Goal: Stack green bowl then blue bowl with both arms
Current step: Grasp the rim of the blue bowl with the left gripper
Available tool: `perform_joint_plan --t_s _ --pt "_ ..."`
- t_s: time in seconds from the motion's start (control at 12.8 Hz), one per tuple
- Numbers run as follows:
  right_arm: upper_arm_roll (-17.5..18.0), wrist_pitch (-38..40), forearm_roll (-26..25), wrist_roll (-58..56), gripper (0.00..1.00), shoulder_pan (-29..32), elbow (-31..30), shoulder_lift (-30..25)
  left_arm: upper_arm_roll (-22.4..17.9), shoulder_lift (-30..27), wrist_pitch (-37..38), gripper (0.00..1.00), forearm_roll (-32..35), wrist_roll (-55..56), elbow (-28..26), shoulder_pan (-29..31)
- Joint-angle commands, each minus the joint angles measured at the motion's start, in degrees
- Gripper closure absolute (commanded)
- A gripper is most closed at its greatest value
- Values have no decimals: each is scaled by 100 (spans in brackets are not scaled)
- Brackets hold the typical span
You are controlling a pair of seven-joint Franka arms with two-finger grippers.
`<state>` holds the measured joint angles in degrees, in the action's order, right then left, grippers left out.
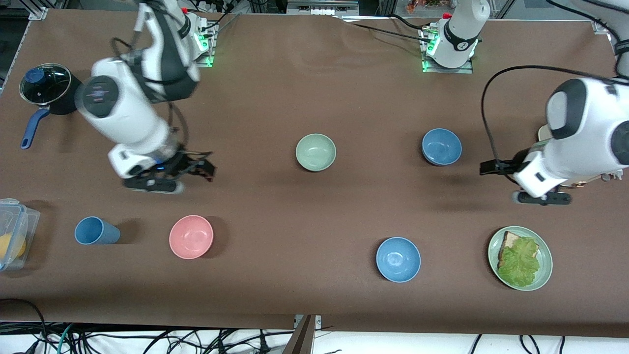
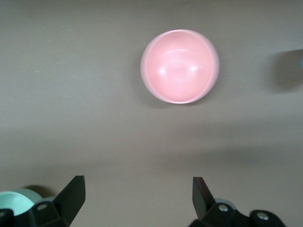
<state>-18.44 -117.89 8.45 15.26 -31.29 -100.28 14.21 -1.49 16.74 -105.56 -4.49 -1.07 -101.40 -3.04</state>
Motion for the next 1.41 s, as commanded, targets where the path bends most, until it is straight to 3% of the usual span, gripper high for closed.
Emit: perform_joint_plan --t_s 0.0,0.16,0.23,0.39,0.47,0.7,0.94,1.17,1.25,1.33 --pt "-292 720 148 -410 0 35 -36 -619 -35 -215 -578 0 98 -77 -809 -39" --pt "-318 1214 -1 -357 0 53 -18 -901 -26 -329 -1043 0 89 -86 -1424 -65" --pt "-144 1355 -158 -339 0 331 -18 -1042 -26 -373 -1298 0 89 -199 -1679 -74" --pt "1466 1732 -300 -357 0 2013 147 -1175 -26 -399 -1799 0 80 -490 -2145 -74" --pt "1936 1943 -309 -339 0 2518 305 -1184 -26 -434 -2037 0 80 -499 -2356 -74" --pt "2011 2085 -309 -322 0 2619 395 -1193 -35 -488 -2573 1 63 -604 -2884 -65" --pt "2046 2041 -327 -321 0 2610 386 -1140 -35 -566 -3180 1 -393 -972 -3526 -65" --pt "2072 2112 -730 -497 0 2558 386 -1149 -35 -584 -3436 1 -421 -1070 -3817 -56" --pt "2072 2181 -748 -524 0 2549 386 -1157 -35 -576 -3515 2 -429 -1070 -3852 -56" --pt "2063 2200 -757 -524 0 2549 395 -1149 -35 -567 -3594 10 -438 -1070 -3905 -56"
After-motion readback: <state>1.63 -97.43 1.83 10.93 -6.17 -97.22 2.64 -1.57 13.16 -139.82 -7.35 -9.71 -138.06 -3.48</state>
